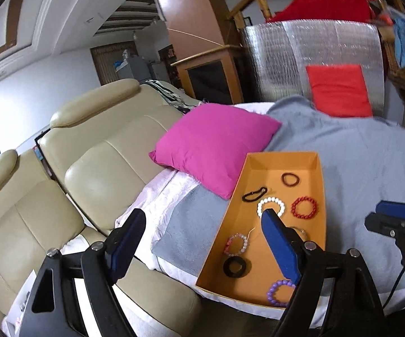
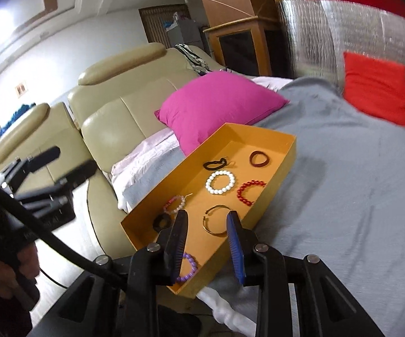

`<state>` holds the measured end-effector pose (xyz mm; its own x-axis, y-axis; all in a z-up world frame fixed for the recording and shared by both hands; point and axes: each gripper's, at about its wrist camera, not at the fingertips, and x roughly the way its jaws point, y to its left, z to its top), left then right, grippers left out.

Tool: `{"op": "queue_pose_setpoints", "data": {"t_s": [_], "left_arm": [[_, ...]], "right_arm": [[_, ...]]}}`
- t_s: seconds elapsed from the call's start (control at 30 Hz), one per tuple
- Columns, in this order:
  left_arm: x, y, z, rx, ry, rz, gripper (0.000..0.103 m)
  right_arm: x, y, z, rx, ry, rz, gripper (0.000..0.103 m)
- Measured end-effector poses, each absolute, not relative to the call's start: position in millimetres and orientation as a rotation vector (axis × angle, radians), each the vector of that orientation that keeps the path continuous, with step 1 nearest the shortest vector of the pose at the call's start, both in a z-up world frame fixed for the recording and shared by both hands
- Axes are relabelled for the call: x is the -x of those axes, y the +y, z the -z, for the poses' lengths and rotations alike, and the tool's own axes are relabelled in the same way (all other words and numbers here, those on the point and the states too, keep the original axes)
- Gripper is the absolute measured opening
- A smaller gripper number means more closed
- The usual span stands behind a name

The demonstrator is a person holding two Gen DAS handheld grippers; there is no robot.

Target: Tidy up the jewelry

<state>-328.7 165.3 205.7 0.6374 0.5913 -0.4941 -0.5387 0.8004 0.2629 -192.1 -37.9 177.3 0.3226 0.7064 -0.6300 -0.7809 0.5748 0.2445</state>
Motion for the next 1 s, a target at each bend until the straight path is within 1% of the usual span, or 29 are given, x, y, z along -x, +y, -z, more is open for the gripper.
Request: {"op": "queue_pose_setpoints", "data": {"t_s": [0.03, 0.1, 0.13, 0.17, 0.3, 0.47, 1.0], "left_arm": [[332, 165, -210, -0.087, 0.590, -0.653, 0.085], [339, 161, -218, -0.082, 0.575, -0.666, 0.085], [343, 159, -222, -0.083, 0.565, -0.668, 0.085], [347, 157, -226, -0.085, 0.556, -0.668, 0.085], [358, 146, -241, -0.091, 0.527, -0.659, 0.085], [371, 133, -254, -0.099, 0.497, -0.644, 0.085], [381, 133, -266, -0.050, 0.483, -0.621, 0.085]], "right_arm": [[196, -40, -183, 0.125, 0.760, -0.971, 0.033], [204, -45, -195, 0.144, 0.752, -0.962, 0.041], [208, -47, -202, 0.150, 0.744, -0.956, 0.052], [212, -49, -207, 0.155, 0.731, -0.952, 0.057], [236, -55, -230, 0.204, 0.660, -0.943, 0.057], [250, -61, -247, 0.213, 0.637, -0.907, 0.057], [255, -56, -254, 0.229, 0.620, -0.854, 0.057]]}}
